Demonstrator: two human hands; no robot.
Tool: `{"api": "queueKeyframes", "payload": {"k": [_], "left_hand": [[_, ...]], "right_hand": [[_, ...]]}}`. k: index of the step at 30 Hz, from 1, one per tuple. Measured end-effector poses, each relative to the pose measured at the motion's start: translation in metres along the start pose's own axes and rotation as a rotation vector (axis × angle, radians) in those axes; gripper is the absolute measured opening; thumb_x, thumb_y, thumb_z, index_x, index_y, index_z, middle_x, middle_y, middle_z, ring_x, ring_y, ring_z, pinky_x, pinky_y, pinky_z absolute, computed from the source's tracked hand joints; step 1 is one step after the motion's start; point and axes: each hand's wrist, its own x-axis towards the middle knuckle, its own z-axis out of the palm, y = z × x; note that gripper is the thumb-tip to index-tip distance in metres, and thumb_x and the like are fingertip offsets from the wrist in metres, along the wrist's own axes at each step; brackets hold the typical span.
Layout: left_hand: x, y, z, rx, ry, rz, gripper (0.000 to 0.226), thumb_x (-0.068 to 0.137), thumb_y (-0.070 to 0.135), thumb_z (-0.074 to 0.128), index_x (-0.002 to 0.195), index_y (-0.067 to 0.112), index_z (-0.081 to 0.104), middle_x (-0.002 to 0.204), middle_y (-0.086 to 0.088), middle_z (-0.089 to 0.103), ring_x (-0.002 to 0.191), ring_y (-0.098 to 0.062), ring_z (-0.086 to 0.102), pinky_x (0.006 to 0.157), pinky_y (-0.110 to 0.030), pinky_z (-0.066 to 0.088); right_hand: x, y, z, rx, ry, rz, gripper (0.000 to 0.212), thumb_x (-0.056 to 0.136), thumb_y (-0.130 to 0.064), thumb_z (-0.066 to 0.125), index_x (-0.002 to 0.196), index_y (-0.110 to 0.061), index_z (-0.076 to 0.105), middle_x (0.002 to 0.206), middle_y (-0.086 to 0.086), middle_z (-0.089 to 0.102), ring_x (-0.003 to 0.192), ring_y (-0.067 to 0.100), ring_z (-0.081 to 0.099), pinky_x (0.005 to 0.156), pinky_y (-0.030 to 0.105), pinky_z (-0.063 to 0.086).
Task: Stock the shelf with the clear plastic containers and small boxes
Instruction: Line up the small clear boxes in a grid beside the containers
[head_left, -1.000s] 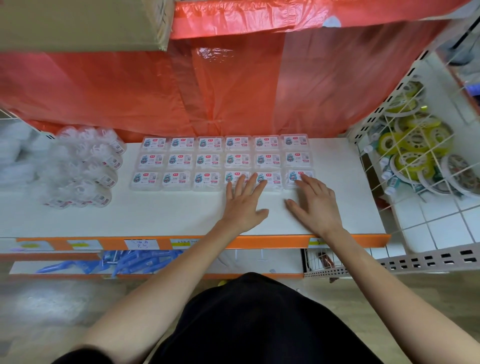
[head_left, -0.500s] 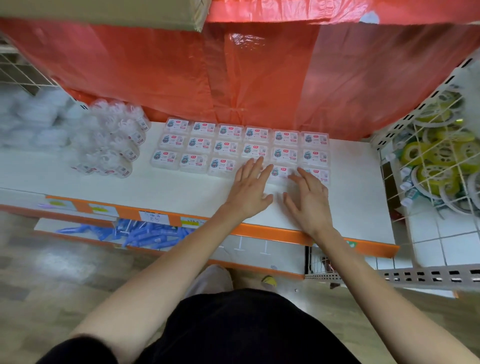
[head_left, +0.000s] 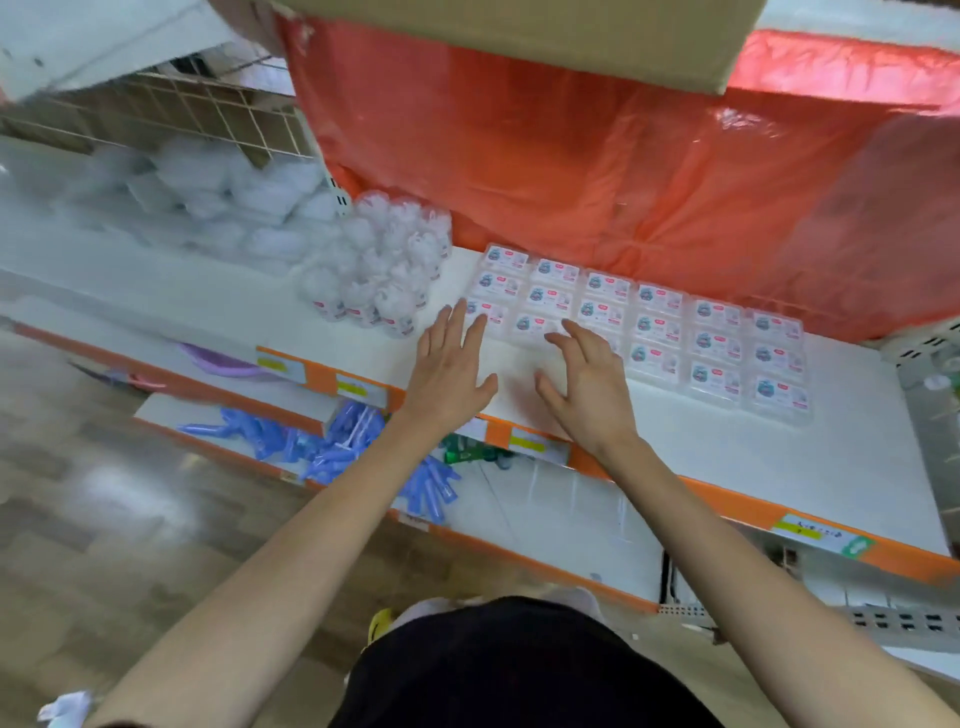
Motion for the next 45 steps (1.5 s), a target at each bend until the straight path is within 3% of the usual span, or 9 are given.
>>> {"api": "queueKeyframes", "payload": {"k": [10,16,32,45], "left_hand": [[-0.067,-0.220,-0.073,0.018,0.077,-0.162,0.077,0.091,0.038,0.058,0.153,0.012,0.020,0.162,-0.012,0.005,0.149,-0.029,0.003,0.118,-0.042,0.007],[-0.095,-0.309,-0.098,0.027,0.108,-0.233,0.074,0.091,0.035,0.059,0.152,0.010,0.024,0.162,-0.013,0.010,0.149,-0.031,0.007,0.118,-0.043,0.008],[-0.064,-0.513,-0.133,0.054,0.109,-0.353,0.073,0.092,0.033,0.058,0.151,0.009,0.025,0.161,-0.015,0.010,0.149,-0.032,0.008,0.119,-0.046,0.016],[0.013,-0.632,-0.153,0.025,-0.030,-0.228,0.077,0.093,0.036,0.057,0.153,0.008,0.017,0.162,-0.016,0.003,0.149,-0.033,0.004,0.119,-0.043,0.010]], "right_hand": [[0.061,-0.210,0.105,0.051,-0.024,-0.121,0.049,0.091,-0.028,0.062,0.135,-0.009,0.053,0.148,0.014,0.045,0.135,0.034,0.041,0.108,0.044,0.032],[0.089,-0.307,0.147,0.056,-0.096,-0.174,0.052,0.092,-0.029,0.062,0.138,-0.009,0.050,0.150,0.015,0.042,0.138,0.034,0.037,0.112,0.046,0.029],[0.212,-0.447,0.272,0.042,-0.222,-0.211,0.058,0.090,-0.025,0.060,0.144,-0.010,0.044,0.156,0.012,0.034,0.142,0.029,0.031,0.113,0.038,0.023],[0.300,-0.523,0.334,-0.042,-0.268,-0.078,0.061,0.089,-0.026,0.059,0.144,-0.010,0.040,0.155,0.011,0.033,0.138,0.030,0.032,0.111,0.038,0.025]]}}
